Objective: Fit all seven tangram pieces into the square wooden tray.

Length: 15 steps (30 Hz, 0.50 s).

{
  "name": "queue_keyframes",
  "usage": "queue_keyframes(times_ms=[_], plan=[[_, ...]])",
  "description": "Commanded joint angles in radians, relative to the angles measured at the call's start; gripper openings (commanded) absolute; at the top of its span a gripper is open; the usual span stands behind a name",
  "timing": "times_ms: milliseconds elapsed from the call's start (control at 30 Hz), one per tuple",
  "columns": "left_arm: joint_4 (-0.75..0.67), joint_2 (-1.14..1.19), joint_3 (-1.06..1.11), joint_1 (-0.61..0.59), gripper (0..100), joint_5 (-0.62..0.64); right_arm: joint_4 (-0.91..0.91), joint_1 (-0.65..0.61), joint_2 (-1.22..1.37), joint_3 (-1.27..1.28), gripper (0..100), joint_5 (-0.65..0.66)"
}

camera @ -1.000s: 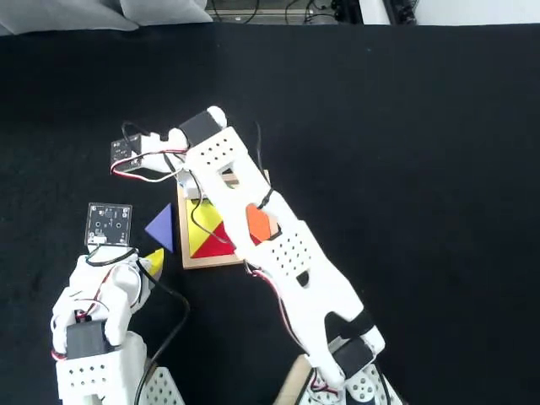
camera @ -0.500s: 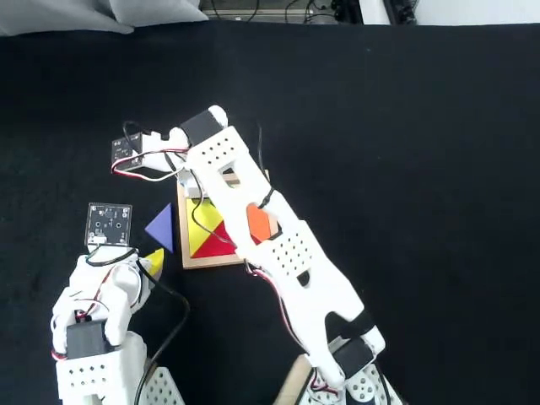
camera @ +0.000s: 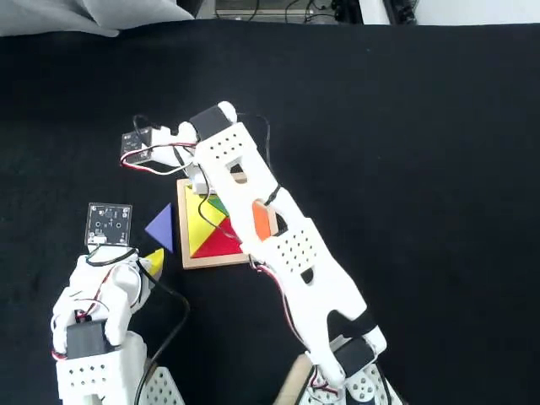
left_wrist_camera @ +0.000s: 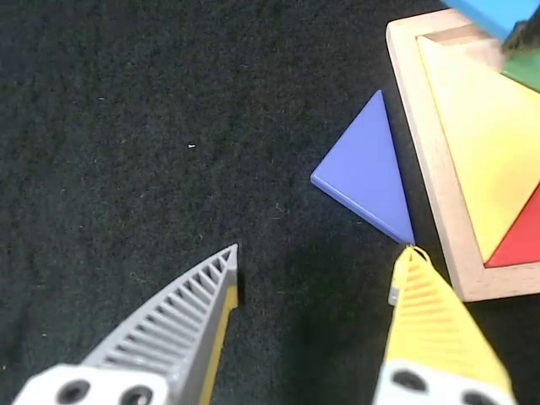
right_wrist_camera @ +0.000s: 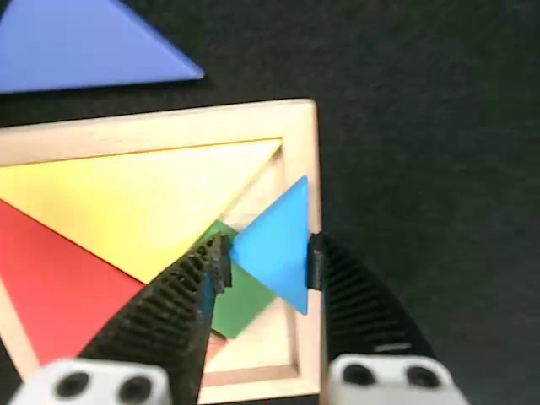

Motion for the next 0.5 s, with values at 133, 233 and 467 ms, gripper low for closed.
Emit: queue_keyframes(times_ms=[133,233,467], plan=[[-0.015,-0.005,0.019,-0.010,29,0.005,0.034,0.017,-0.019,0.053,14.2,-0.011],[-0.015,-0.005,0.019,-0.010,29,0.005,0.034,0.015,-0.024,0.071,14.6,-0.011],[-0.015,-0.005,0.019,-0.008,29,0.005,0.035,-0.014,-0.025,0.082,24.3,-0.021]])
